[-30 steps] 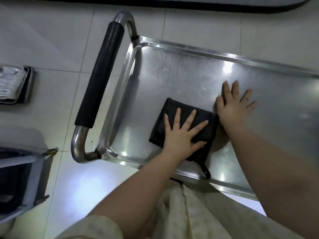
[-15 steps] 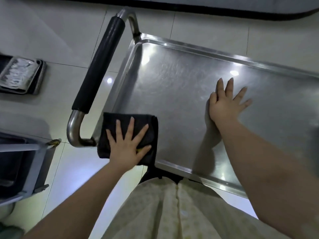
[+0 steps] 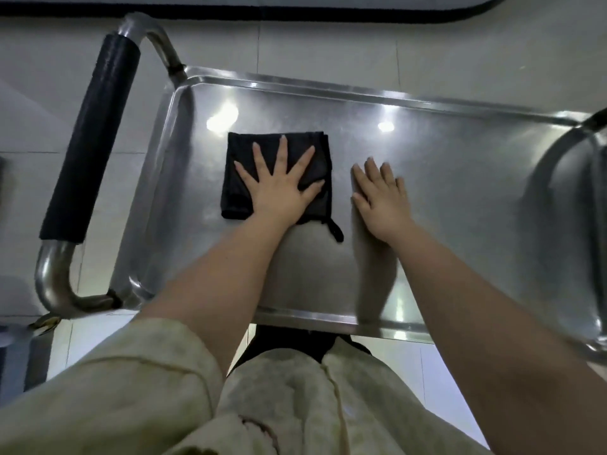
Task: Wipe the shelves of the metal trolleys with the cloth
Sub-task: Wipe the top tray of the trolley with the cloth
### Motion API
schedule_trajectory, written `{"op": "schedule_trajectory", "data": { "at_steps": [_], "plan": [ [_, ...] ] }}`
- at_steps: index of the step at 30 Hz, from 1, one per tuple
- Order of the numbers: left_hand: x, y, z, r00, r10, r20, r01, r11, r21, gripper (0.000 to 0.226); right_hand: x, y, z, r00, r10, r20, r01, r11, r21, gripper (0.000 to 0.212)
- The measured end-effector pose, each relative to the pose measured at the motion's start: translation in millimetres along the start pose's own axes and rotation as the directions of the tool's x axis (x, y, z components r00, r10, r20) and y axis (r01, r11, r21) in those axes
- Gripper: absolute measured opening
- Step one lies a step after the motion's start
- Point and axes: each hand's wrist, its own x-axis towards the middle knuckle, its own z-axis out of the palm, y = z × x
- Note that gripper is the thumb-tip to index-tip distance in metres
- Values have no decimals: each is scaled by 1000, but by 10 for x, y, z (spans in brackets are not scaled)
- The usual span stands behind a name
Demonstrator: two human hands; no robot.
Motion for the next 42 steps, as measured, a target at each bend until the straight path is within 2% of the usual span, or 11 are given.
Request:
{"op": "schedule_trajectory", "data": {
  "at_steps": [2, 7, 10, 19, 23, 26, 28, 31, 37, 39, 42],
  "plan": [
    [222, 9, -90, 999, -28, 22, 29, 1000, -12, 71, -220, 207, 26, 1000, 11, 0, -11, 1000, -26, 58],
    [77, 33, -28, 1000, 9, 18, -9, 1000, 10, 70, -861, 982, 44, 902, 430, -24, -431, 901, -46, 58],
    [-306, 61, 115, 997, 75, 13, -75, 997, 11, 68, -974, 1165, 76, 855, 518, 20, -514, 852, -102, 60],
    [-1785, 973, 758, 970, 238, 40, -240, 970, 49, 67, -974, 1237, 86, 901, 434, 8, -433, 900, -59, 60],
    [-2065, 1632, 923, 955, 289, 72, -294, 953, 73, 67, -1029, 1447, -3, 957, 282, 65, -285, 958, 31, 58],
    [-2001, 1980, 952, 970, 233, 63, -237, 969, 65, 68, -1202, 1884, -101, 990, 143, 14, -143, 980, 137, 56],
    [-1914, 2246, 958, 976, 196, 94, -203, 977, 66, 68, -1366, 2212, -147, 991, 104, -82, -75, 951, 300, 55],
    [-1794, 2856, 952, 961, 237, 143, -246, 968, 53, 68, -1605, 2525, -176, 956, 203, -213, -72, 863, 499, 53],
    [-1667, 3427, 782, 929, 327, 173, -304, 942, -144, 57, -1757, 2550, -287, 877, 404, -262, -44, 609, 792, 44],
    [-1574, 3113, 644, 945, 326, 38, -314, 932, -179, 55, -1709, 2419, -281, 863, 402, -305, -47, 666, 744, 44],
    [-1217, 2443, 491, 980, 175, -98, -183, 980, -82, 57, -1574, 1986, -115, 947, 222, -230, -128, 922, 365, 56]
  ]
}}
